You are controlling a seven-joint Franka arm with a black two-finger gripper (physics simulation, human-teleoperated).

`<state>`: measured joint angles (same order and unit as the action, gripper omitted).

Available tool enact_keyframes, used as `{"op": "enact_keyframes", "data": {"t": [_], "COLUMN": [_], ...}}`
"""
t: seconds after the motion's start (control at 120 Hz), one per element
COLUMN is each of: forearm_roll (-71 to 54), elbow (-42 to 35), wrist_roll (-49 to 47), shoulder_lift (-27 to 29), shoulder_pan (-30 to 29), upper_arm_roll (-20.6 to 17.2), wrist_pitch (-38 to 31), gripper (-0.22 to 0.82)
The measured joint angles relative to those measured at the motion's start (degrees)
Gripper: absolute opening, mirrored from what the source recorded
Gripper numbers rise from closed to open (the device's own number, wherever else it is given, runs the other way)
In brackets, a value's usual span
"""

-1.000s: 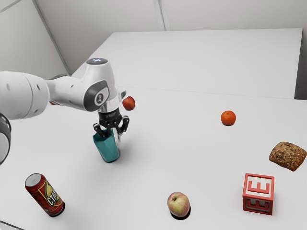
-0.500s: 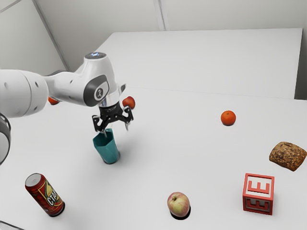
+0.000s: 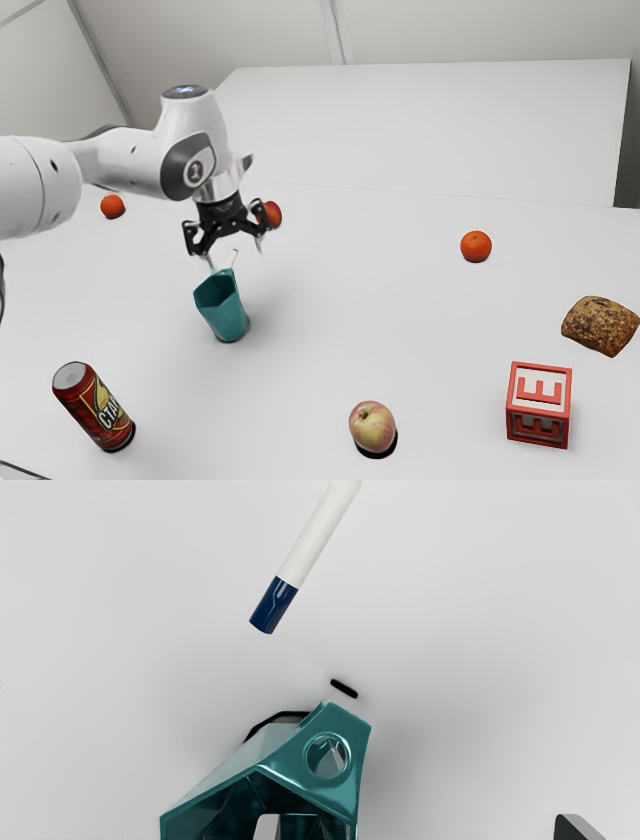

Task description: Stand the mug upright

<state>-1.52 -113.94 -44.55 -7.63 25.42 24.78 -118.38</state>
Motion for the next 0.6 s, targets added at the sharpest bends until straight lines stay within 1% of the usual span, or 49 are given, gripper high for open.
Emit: {"op": "enact_keyframes", "data": {"t": [0.133,0.258,0.492,0.533,0.6], "forearm_roll": [-1.63,-4.49,-7.01,-7.16,-7.11], "elbow": [1.42,4.97,11.45,12.84,13.90], "wrist_roll": [1.35,3.72,13.61,15.33,17.99], "shoulder_lift": [2.19,3.78,5.94,6.22,7.09], "shoulder_pan": [-0.09,0.04,0.10,-0.42,-3.01], "upper_arm_roll": [0.26,0.38,0.14,-0.33,-2.89], "wrist_pitch": [1.85,5.32,10.90,12.01,13.50], "gripper": [0.60,0.60,0.60,0.60,0.60]}}
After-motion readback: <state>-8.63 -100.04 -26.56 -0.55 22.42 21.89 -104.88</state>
